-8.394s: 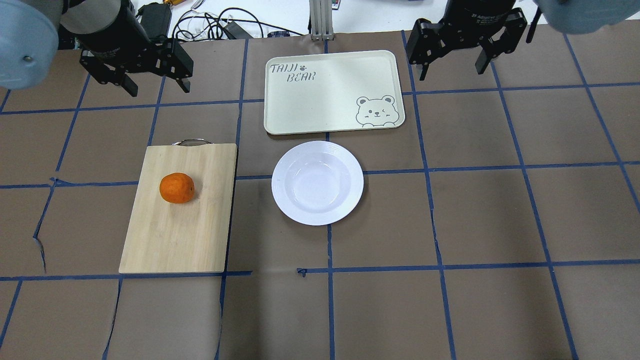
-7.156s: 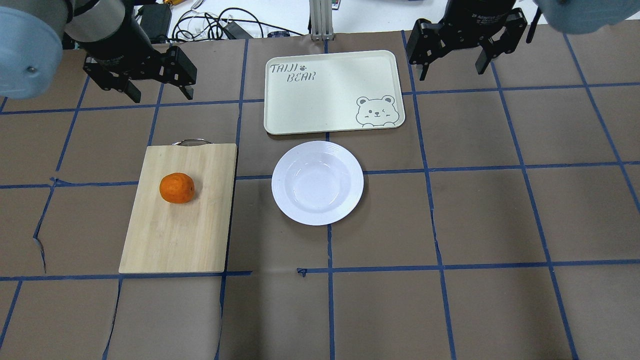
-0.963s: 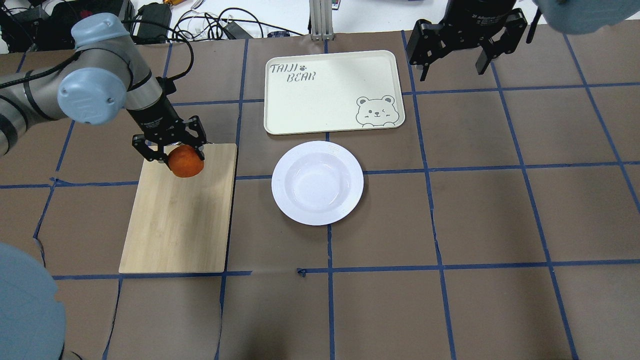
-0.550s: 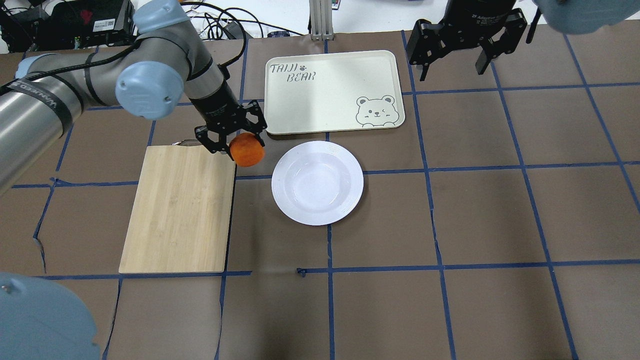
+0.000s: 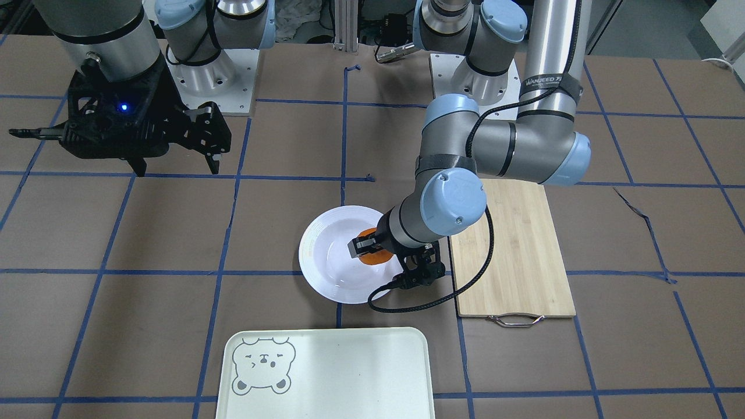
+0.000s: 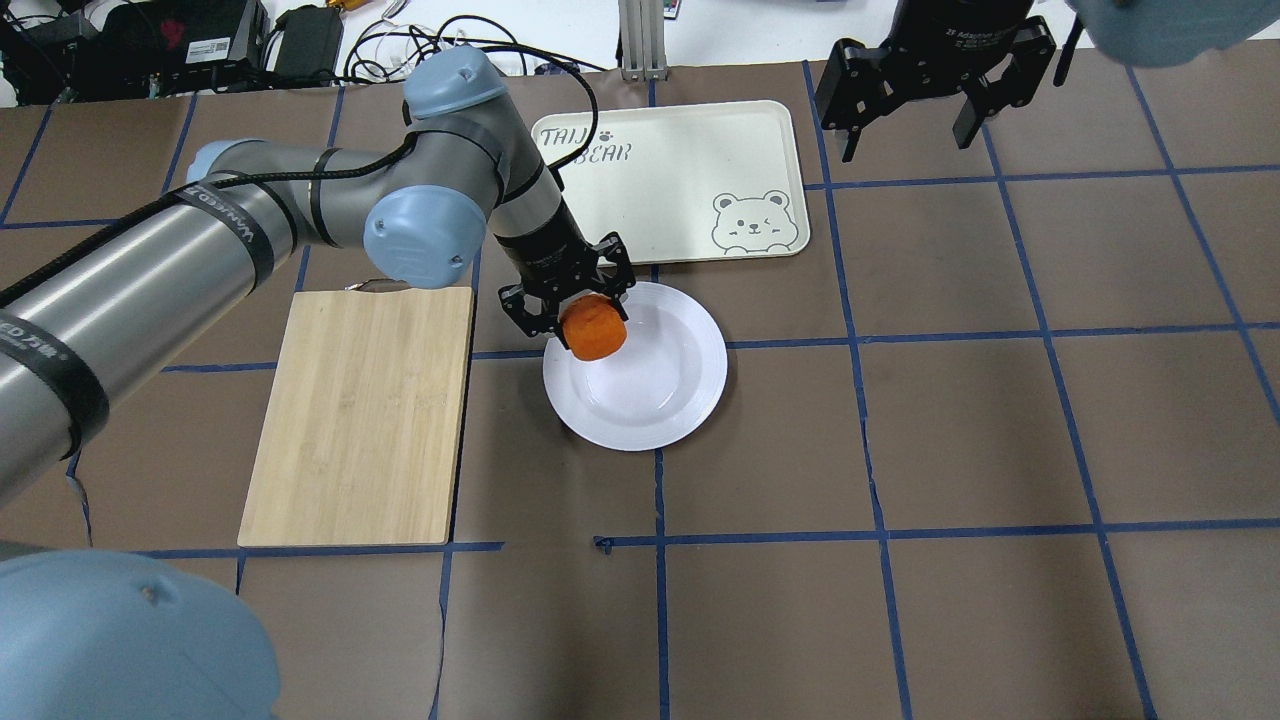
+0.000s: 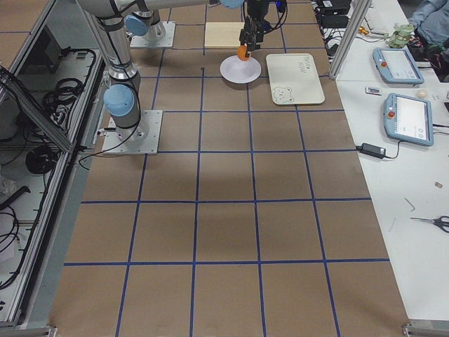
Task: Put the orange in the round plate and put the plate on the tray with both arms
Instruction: 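Carry the orange with the left gripper over the white plate, then release the orange onto the plate while the right gripper reaches the rim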
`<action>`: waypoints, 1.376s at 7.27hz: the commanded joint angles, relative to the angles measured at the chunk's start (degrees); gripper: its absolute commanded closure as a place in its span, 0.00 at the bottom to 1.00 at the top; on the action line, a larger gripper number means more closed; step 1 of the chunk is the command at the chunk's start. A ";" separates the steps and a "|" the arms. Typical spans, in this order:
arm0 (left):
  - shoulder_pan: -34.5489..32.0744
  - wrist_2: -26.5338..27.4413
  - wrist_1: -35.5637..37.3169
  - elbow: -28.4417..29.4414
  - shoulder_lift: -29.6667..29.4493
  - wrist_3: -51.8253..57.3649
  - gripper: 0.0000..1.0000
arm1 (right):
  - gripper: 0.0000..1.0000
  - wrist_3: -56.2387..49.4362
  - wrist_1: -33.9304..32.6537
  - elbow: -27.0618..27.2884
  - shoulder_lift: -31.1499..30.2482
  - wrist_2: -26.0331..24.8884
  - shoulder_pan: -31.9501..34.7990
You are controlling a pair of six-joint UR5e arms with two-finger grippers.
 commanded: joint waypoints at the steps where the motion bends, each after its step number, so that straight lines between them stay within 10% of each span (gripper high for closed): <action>1: -1.74 0.13 3.68 -1.43 -1.58 -1.40 0.20 | 0.00 0.02 0.00 0.00 0.40 0.47 -1.53; 2: -1.83 0.31 3.68 -1.34 -0.97 -1.23 0.00 | 0.00 0.02 -0.09 0.17 0.48 1.95 -1.71; 10: 12.76 29.07 -9.70 12.98 10.11 20.13 0.00 | 0.00 3.34 -39.07 30.99 7.75 24.86 -0.84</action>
